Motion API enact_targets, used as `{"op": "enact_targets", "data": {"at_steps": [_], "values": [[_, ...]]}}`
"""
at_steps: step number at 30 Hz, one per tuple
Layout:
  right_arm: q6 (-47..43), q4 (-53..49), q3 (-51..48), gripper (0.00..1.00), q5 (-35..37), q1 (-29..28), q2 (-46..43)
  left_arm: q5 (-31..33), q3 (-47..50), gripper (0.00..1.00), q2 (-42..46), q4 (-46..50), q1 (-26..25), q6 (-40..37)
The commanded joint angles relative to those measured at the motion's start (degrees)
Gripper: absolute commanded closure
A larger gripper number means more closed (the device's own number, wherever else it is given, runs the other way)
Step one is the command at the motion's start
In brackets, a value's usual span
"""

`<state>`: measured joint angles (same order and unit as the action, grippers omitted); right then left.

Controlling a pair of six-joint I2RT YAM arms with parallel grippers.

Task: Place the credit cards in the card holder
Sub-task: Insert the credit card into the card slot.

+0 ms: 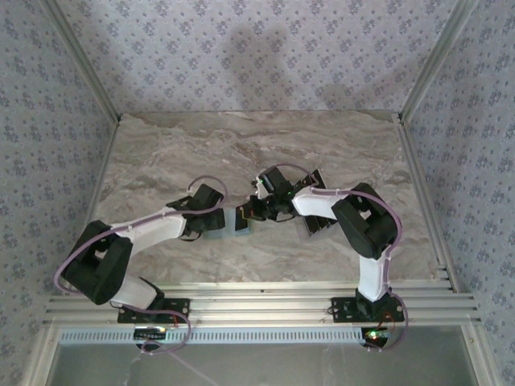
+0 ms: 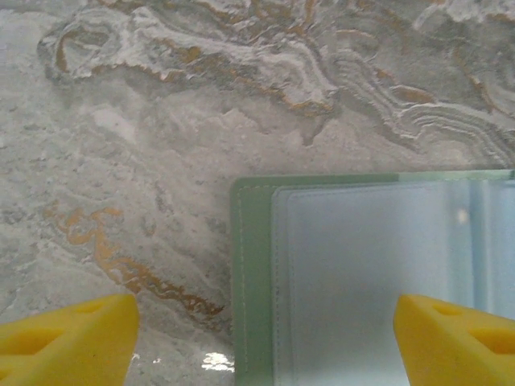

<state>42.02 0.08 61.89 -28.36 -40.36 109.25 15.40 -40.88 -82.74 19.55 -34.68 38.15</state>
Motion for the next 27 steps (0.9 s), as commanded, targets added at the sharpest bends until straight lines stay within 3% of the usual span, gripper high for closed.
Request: {"op": "enact_targets", "data": {"at_steps": [1,15,27], "values": [[-1.4,-1.9,-1.4,1.0,1.2,0.5,2.0,3.1,0.6,0.18,-0.1,4.6,-0.3,2.3],[-1.2,-2.8,-1.6,1.0,1.7,1.2,2.0,4.5,3.0,0.2,-0.5,6.9,-0.3,5.5],[-1.8,2.3,1.0,1.0,-4.0,1.1,0.2,4.6,3.4,0.2,-0.8,6.1,-0.3,5.1]]}}
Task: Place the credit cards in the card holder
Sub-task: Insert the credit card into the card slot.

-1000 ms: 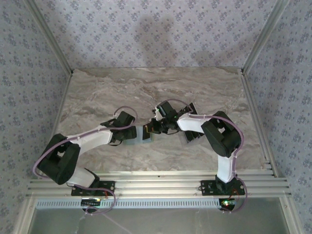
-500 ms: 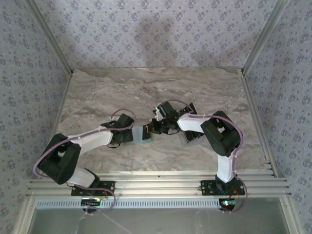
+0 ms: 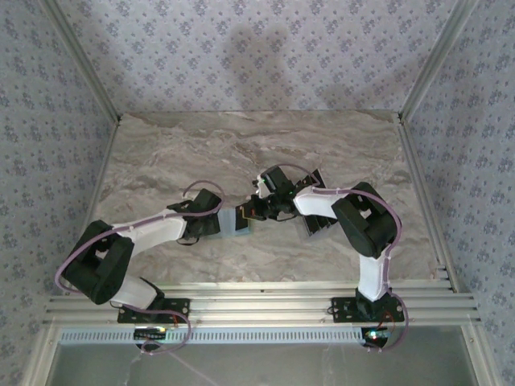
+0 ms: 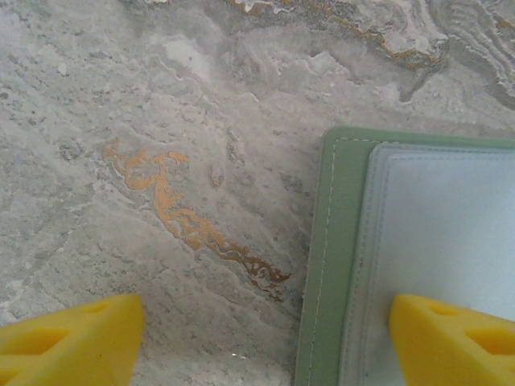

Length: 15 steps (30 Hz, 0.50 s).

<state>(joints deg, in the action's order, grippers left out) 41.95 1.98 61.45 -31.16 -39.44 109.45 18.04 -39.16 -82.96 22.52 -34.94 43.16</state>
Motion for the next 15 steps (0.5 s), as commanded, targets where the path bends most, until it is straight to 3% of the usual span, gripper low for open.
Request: {"op": "enact_targets", "data": {"at_steps": [1,15], "values": [[-1.7,0.7,1.6,1.0,-1.6,0.1,0.1,1.9,1.7,0.2,-0.6,3.1,0.0,0.1],[1.6,6.3,2.0,1.0,-4.3,-0.9,3.5,2.0,1.9,0.2,-0.7,2.9,0.0,0.0]]}}
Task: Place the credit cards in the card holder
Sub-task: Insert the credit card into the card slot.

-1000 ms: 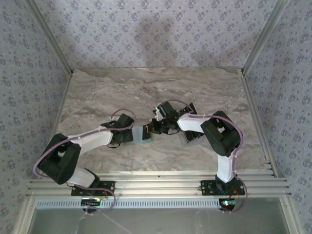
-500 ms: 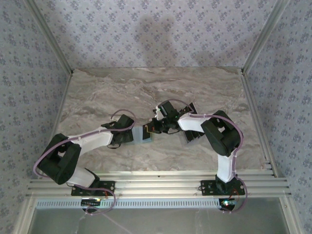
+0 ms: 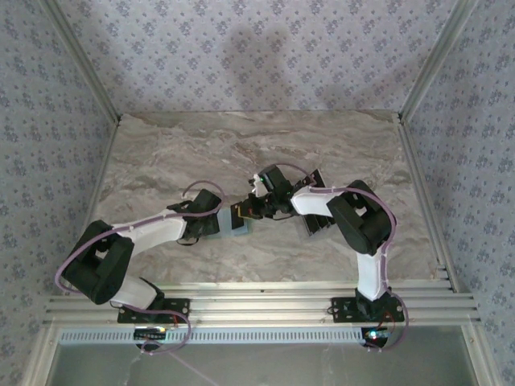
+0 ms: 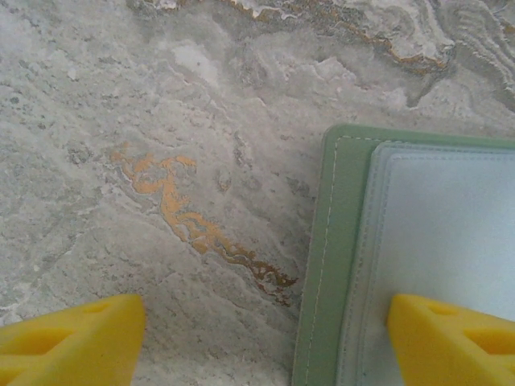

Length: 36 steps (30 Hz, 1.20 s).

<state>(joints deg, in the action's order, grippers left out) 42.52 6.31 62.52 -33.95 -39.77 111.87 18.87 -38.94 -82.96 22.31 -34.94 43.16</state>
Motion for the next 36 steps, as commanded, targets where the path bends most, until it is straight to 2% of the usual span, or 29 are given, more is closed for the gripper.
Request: {"op": "enact_targets", "data": {"at_steps": [1,12,36], "values": [[1.4,2.4,0.8,1.0,-1.6,-0.6,1.2,1.1,1.7,0.2,-0.7,3.3,0.0,0.0],[2.9,4.0,0.1,1.0,-1.9,-0.5,-0.4,1.2,1.9,0.21,-0.4,3.3,0.0,0.0],[4.8,7.0,-0.6,1.0,-2.9,-2.0,3.7,1.2,2.2,0.21,-0.5,3.0,0.0,0.0]]}}
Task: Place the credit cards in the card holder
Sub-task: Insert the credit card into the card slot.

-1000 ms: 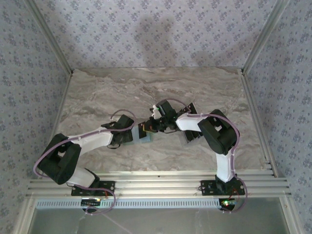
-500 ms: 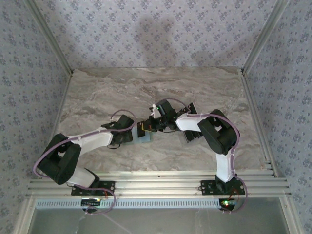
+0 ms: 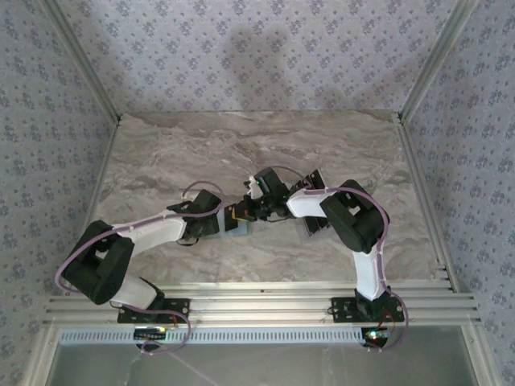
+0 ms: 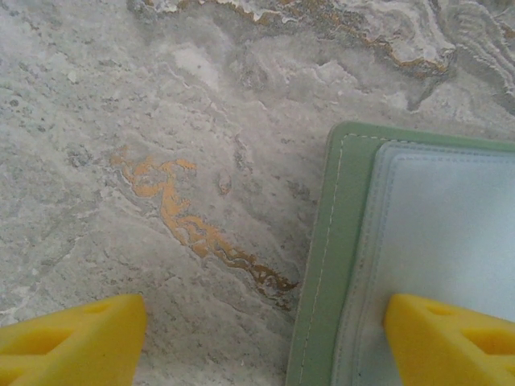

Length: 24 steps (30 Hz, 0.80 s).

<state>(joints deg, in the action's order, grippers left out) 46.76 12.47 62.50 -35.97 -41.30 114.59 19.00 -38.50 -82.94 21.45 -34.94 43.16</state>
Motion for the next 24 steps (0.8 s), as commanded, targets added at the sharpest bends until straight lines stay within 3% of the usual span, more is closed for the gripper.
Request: {"op": "enact_targets", "data": {"at_steps": [1,12,24], "values": [[0.5,1.0,-0.8,1.0,-1.0,-0.5,1.1,1.0,1.8,0.21,-0.6,3.8,0.0,-0.1],[2.3,3.2,-2.5,1.0,-1.2,0.2,1.5,2.3,1.4,0.21,0.1,5.0,0.0,0.1],[-0.5,-5.3,-6.0,1.0,3.4,3.6,0.6,1.4,-0.4,0.21,0.2,5.0,-0.1,-1.4]]}}
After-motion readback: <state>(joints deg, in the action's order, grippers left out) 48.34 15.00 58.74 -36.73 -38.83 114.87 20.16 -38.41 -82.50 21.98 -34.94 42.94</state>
